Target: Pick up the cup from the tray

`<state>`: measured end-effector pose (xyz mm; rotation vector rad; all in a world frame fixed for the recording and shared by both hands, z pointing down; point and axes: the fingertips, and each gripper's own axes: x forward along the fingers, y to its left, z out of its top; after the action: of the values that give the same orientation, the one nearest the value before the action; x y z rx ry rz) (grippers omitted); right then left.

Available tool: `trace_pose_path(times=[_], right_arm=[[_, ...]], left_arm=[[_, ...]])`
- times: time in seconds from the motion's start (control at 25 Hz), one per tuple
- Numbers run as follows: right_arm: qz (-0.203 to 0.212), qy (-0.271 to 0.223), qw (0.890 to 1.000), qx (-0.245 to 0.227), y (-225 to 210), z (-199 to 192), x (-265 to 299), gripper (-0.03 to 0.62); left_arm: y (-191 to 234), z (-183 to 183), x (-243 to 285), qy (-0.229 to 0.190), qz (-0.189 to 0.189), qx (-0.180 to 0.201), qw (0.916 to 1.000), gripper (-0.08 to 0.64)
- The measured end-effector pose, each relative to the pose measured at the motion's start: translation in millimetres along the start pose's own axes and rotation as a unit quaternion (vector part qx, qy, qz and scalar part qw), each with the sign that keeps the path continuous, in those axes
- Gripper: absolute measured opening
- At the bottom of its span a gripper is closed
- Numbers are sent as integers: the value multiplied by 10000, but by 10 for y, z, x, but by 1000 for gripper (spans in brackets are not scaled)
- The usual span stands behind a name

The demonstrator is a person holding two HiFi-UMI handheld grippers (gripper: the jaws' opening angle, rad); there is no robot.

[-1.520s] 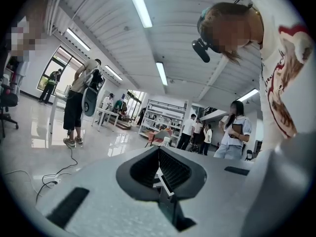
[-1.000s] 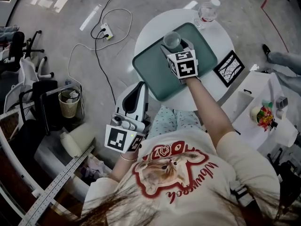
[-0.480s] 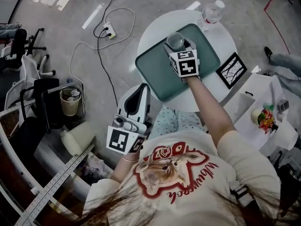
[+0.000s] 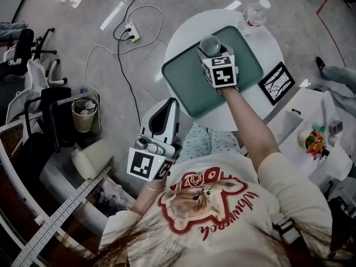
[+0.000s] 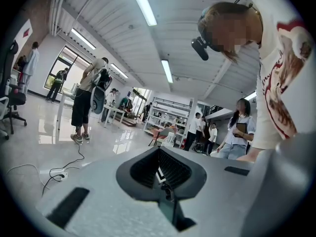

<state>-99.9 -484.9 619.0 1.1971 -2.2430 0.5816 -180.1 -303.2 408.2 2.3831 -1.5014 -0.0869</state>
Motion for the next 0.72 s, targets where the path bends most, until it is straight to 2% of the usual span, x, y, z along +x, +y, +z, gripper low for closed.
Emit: trace_pose_path(times=[0.16, 0.32, 0.72], right_arm=[[40, -98, 9999, 12, 20, 41, -28, 302], [123, -347, 9991, -194, 91, 169, -164, 302], [267, -671, 9969, -300, 150, 413, -842, 302]], left_arm=[[27, 3, -30, -15, 93, -6, 10000, 14], [32, 21, -33, -38, 126, 15, 9999, 14], [-168, 99, 107, -158, -133, 69, 9998, 14]])
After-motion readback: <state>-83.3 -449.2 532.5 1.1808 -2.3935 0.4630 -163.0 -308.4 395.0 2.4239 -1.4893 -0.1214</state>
